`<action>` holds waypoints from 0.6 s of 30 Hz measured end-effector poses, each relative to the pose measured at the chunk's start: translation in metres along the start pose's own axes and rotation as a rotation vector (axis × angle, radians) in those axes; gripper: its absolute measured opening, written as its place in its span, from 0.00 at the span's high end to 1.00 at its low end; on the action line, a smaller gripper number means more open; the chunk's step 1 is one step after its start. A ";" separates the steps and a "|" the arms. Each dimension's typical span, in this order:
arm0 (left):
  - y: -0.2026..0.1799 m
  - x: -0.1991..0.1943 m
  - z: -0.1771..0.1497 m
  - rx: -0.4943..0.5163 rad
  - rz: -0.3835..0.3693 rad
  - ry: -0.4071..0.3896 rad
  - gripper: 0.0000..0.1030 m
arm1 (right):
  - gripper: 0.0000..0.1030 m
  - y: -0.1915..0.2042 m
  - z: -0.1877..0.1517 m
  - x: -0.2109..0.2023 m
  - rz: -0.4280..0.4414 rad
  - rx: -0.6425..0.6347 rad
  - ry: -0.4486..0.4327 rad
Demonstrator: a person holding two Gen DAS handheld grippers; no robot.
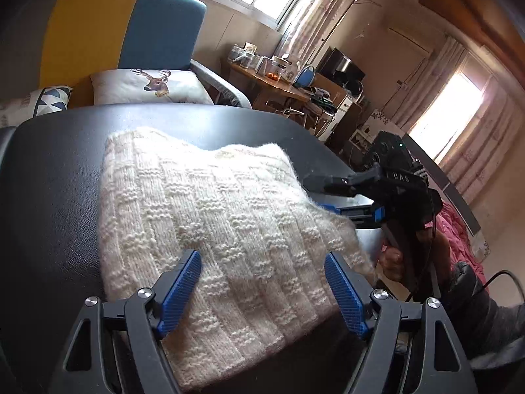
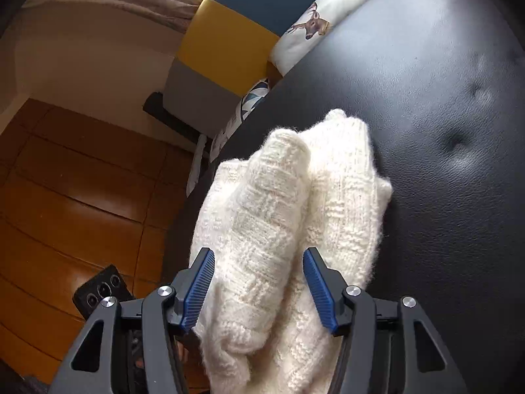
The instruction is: Fold clothes
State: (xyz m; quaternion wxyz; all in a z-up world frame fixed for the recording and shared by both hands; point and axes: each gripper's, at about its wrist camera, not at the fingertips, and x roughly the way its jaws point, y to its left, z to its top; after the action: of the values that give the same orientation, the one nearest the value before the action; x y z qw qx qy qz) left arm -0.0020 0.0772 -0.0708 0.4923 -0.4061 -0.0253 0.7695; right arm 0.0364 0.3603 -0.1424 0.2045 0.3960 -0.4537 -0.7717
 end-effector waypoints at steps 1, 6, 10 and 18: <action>-0.001 0.001 -0.003 0.015 -0.001 -0.005 0.21 | 0.42 0.001 0.000 0.008 0.031 0.002 0.000; -0.003 -0.001 -0.013 0.042 -0.011 -0.018 0.19 | 0.38 0.016 -0.006 0.047 -0.065 -0.121 0.058; 0.000 -0.005 -0.017 0.027 -0.032 -0.033 0.19 | 0.40 0.036 -0.014 0.055 -0.192 -0.278 0.097; 0.006 -0.034 -0.005 -0.094 -0.105 -0.094 0.19 | 0.80 0.127 -0.034 0.044 -0.469 -0.684 -0.017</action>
State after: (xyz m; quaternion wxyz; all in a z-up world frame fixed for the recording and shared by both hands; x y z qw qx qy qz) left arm 0.0028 0.0462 -0.0564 0.5108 -0.3904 -0.1056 0.7587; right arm 0.0310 0.2480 -0.0612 0.1392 0.3912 -0.0702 -0.9070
